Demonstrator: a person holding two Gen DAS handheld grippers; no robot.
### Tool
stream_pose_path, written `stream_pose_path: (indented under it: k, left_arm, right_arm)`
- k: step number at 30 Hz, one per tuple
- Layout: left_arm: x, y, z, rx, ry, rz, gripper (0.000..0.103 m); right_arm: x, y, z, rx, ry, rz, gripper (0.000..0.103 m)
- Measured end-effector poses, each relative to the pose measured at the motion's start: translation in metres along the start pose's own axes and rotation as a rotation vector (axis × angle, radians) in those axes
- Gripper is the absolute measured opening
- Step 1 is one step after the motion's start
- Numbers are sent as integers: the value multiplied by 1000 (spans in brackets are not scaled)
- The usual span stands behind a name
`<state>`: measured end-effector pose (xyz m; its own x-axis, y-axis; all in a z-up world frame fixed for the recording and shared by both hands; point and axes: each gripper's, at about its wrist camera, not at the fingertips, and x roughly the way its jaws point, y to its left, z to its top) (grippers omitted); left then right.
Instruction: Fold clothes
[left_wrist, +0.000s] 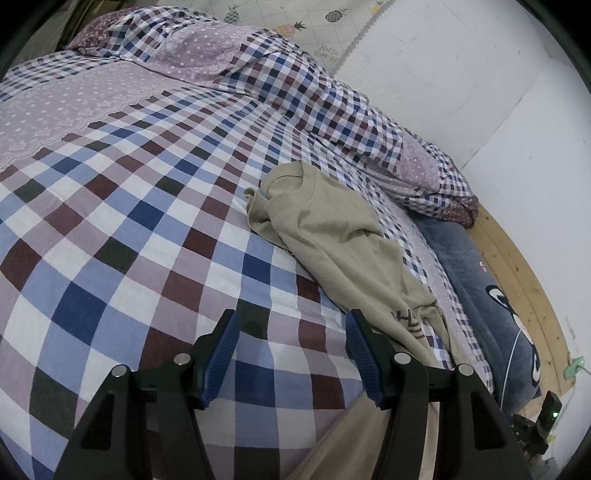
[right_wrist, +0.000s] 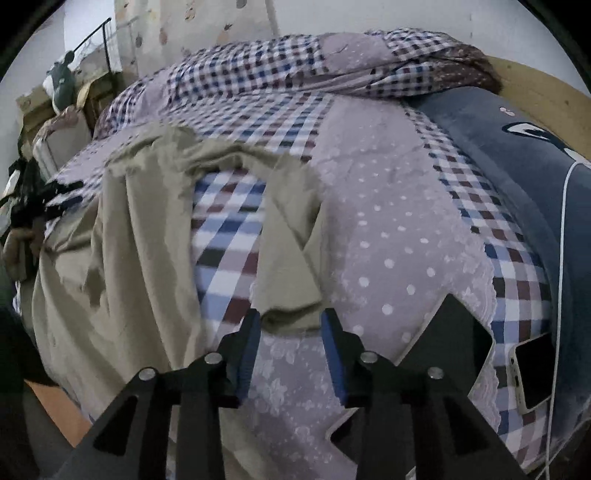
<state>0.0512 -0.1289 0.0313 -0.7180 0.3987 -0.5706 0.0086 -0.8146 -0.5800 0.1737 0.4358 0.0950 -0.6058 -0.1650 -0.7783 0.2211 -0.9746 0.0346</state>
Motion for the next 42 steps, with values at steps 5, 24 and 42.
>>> stream_pose_path:
  k: [5, 24, 42]
  left_arm:
    - [1, -1, 0, 0, 1, 1, 63]
    - [0, 0, 1, -15, -14, -13, 63]
    - [5, 0, 3, -17, -8, -17, 63]
  right_arm:
    - [23, -16, 13, 97, -5, 26, 37]
    - [21, 5, 18, 4, -59, -66, 6]
    - [-25, -141, 102, 459, -307, -239, 6]
